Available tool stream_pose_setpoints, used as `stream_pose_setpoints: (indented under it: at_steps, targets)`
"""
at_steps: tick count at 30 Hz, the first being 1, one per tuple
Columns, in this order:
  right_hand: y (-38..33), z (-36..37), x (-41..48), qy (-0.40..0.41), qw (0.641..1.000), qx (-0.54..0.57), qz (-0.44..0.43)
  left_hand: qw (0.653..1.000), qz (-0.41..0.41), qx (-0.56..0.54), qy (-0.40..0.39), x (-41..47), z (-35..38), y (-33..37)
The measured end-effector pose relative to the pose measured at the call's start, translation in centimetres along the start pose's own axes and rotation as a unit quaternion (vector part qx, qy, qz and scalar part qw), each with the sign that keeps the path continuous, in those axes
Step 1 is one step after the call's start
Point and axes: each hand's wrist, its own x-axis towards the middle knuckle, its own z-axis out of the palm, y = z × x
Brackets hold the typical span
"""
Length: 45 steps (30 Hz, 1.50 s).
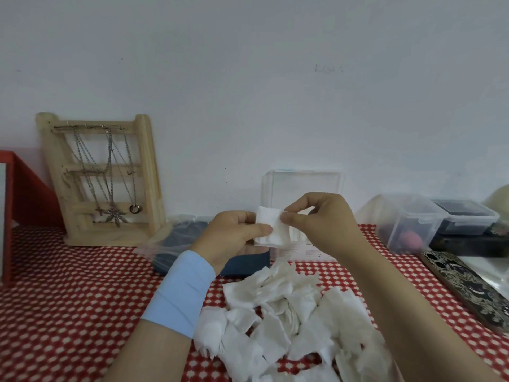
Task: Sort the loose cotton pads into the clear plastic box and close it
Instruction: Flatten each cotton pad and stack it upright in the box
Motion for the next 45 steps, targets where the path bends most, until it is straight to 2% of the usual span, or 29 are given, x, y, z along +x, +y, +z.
stream_pose_setpoints:
  at_steps: [4, 7, 8, 10, 12, 13, 14, 16, 20, 22, 24, 28, 32, 34, 36, 40, 41, 43, 45]
  targets:
    - [0.7, 0.6, 0.3, -0.027, 0.996, -0.071, 0.05, 1.0, -0.004, 0.017, 0.007, 0.2, 0.2, -0.4]
    - [0.6, 0.0, 0.1, -0.021, 0.981, -0.194, -0.009, 0.999, -0.007, 0.007, 0.054, 0.7, -0.4, -0.7]
    - [0.3, -0.3, 0.0, -0.051, 0.975, -0.212, -0.035, 0.997, 0.001, 0.014, 0.077, 0.8, -0.8, -0.6]
    - [-0.6, -0.5, -0.7, -0.183, 0.957, -0.22, -0.053, 0.991, 0.025, 0.046, 0.12, 1.0, -1.7, -0.6]
    - [-0.9, 0.3, -1.6, -0.312, 0.914, -0.256, -0.046, 0.988, 0.038, 0.053, 0.142, 1.2, -2.2, -0.6]
    - [-0.6, 0.9, -1.8, -0.34, 0.896, -0.281, -0.052, 0.988, 0.038, 0.044, 0.142, 1.2, -2.4, -0.6]
    - [-0.3, 1.5, -1.8, -0.341, 0.89, -0.296, -0.06, 0.99, 0.033, 0.028, 0.137, 1.2, -2.4, -0.6]
    - [-0.2, 1.7, -1.8, -0.316, 0.908, -0.268, -0.067, 0.993, 0.027, 0.008, 0.117, 1.1, -2.5, -0.7]
    - [-0.6, 0.1, -0.9, -0.247, 0.959, -0.137, -0.032, 0.992, 0.043, 0.061, 0.104, 1.1, -2.3, -0.9]
    - [-0.8, -0.7, -0.7, -0.226, 0.972, -0.065, -0.007, 0.989, 0.048, 0.089, 0.109, 1.1, -2.0, -0.8]
    - [-0.7, -1.0, -0.6, -0.219, 0.975, -0.034, 0.009, 0.989, 0.049, 0.099, 0.103, 1.0, -1.6, -0.7]
    - [-0.2, -1.1, -0.2, -0.194, 0.98, -0.041, 0.024, 0.993, 0.025, 0.085, 0.073, 1.0, -1.0, -0.8]
    - [0.2, -1.2, -0.1, -0.191, 0.981, -0.037, 0.027, 0.999, -0.033, -0.001, -0.004, 0.7, -0.4, -0.6]
    - [0.4, -1.0, 0.0, -0.172, 0.985, -0.02, 0.024, 0.999, -0.024, 0.018, -0.041, 0.5, -0.3, -0.6]
    - [0.2, -1.0, 0.0, -0.149, 0.988, -0.012, 0.042, 0.998, -0.006, 0.049, -0.042, 0.5, -0.2, -0.8]
    - [0.1, -1.4, -0.2, -0.215, 0.971, -0.008, 0.107, 1.0, 0.003, 0.02, -0.019, 0.8, -0.1, -1.0]
    - [0.3, -1.4, -0.2, -0.21, 0.971, 0.002, 0.115, 1.0, -0.002, -0.002, -0.018, 0.9, -0.1, -1.1]
    - [0.7, -1.3, 0.1, -0.167, 0.974, 0.054, 0.141, 0.999, -0.007, -0.046, -0.015, 1.0, 0.0, -1.2]
    - [1.1, -1.1, 0.3, -0.16, 0.96, 0.143, 0.181, 0.997, -0.004, -0.072, -0.017, 1.0, 0.2, -1.1]
